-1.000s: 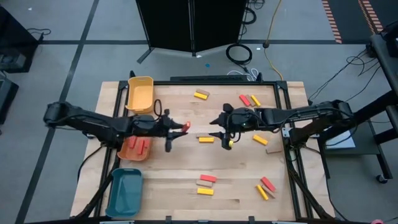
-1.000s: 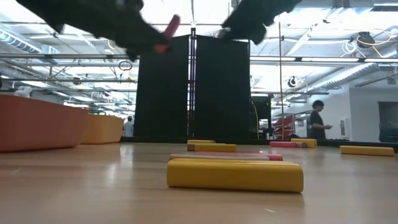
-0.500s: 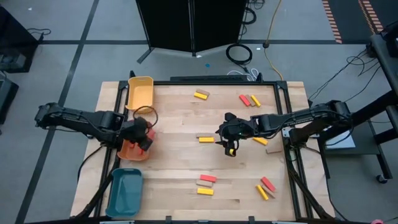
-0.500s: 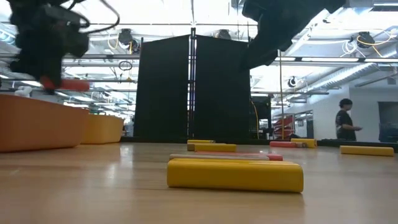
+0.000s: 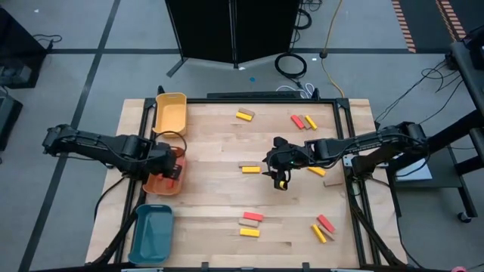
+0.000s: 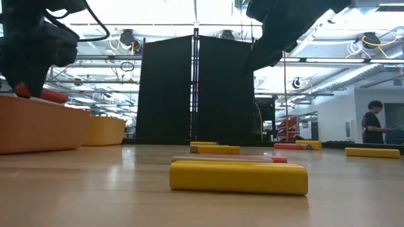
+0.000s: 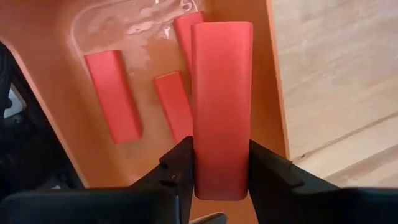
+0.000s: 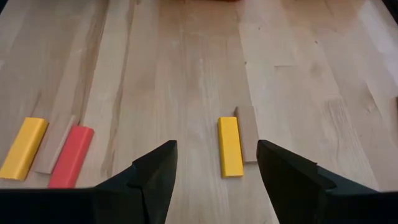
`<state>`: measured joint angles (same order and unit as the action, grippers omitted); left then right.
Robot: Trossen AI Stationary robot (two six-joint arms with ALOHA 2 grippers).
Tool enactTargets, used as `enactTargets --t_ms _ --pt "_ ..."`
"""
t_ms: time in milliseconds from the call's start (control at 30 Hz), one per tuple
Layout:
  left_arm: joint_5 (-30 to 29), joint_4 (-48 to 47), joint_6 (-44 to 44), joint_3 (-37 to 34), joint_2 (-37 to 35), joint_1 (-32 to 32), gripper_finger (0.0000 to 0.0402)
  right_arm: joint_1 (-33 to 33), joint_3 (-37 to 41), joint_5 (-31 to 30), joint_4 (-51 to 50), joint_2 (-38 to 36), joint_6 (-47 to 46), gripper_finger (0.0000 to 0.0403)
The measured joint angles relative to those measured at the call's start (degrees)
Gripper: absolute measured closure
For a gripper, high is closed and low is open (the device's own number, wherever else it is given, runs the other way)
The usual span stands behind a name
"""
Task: Sort blocks
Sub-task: Put the middle right red block in the orange bin
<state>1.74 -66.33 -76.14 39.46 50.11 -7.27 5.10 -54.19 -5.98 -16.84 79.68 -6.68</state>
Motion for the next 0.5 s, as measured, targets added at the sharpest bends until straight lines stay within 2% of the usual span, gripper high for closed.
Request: enactTargets --t_ms 267,400,500 --pt "-0.3 0.0 2.0 0.0 0.0 0.0 0.0190 0.3 0.0 0.0 0.0 0.0 -3.4 0.0188" --pt "-0.9 1.2 6.4 0.0 0.0 0.0 0.0179 0.7 0.0 0.2 0.3 0.0 -4.9 0.0188" --pt "-2.9 6.0 10.6 0.0 0.0 0.0 0.0179 1.8 0.0 0.2 0.3 0.0 -6.3 0.0188"
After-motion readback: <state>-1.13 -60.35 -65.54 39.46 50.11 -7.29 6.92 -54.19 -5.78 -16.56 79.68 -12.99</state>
